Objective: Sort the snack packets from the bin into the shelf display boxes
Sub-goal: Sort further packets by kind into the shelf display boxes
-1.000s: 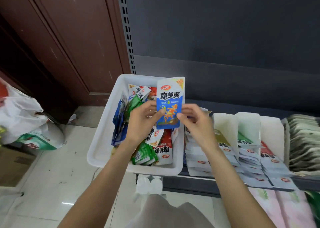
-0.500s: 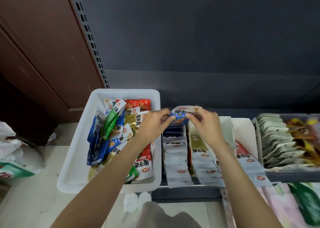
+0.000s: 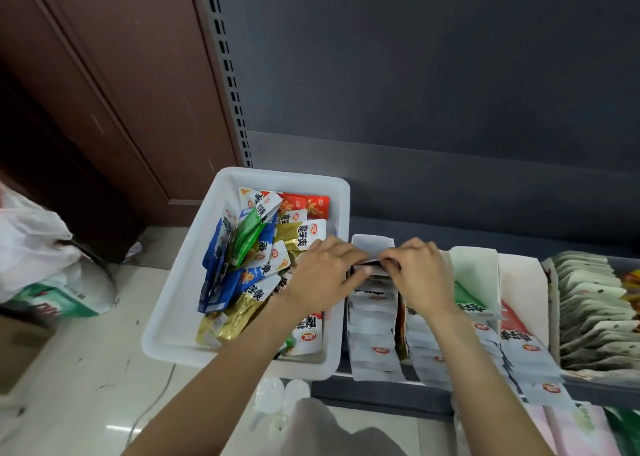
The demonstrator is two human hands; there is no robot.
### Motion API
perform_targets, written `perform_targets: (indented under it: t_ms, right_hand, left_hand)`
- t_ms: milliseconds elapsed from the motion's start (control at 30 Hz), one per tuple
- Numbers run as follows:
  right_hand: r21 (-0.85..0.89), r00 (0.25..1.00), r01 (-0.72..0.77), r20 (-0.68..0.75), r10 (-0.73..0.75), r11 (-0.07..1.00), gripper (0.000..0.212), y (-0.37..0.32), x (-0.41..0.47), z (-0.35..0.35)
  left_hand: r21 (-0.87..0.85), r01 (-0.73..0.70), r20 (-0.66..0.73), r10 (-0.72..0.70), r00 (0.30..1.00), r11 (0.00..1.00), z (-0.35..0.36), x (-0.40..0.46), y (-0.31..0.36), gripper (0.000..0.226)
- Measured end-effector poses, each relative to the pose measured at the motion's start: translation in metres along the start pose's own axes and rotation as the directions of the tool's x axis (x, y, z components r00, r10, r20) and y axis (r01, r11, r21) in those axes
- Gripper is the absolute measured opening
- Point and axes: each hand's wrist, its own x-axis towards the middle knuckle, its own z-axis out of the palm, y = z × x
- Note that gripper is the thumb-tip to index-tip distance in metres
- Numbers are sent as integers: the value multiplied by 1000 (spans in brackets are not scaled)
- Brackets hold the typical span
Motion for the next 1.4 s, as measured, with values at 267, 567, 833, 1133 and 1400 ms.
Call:
perform_targets:
  t_ms: [267, 567, 833, 1133, 1400]
  right_hand:
    - [91, 990, 129, -76, -123, 987, 37, -41, 3, -23]
    - [376, 882, 294, 247, -401, 879, 44, -172, 40, 61]
    - [137, 775, 384, 490, -399, 913, 61, -172, 42, 119]
    - [848, 914, -402, 395, 92, 346, 31, -160, 21, 50]
    - [898, 927, -321, 232, 295, 300, 43, -126, 14, 7]
  left_hand:
    - [-178, 225, -422, -281, 862, 958, -28, -60, -22, 22]
    - [-32, 785, -135, -781, 610, 619, -51, -127, -90, 45]
    - [452, 606, 112, -715, 690, 655, -39, -111, -102, 45]
    - [-757, 442, -78, -738, 670, 481, -82, -112, -72, 40]
    - [-686, 315, -282, -639, 716, 656, -74, -92, -42, 32]
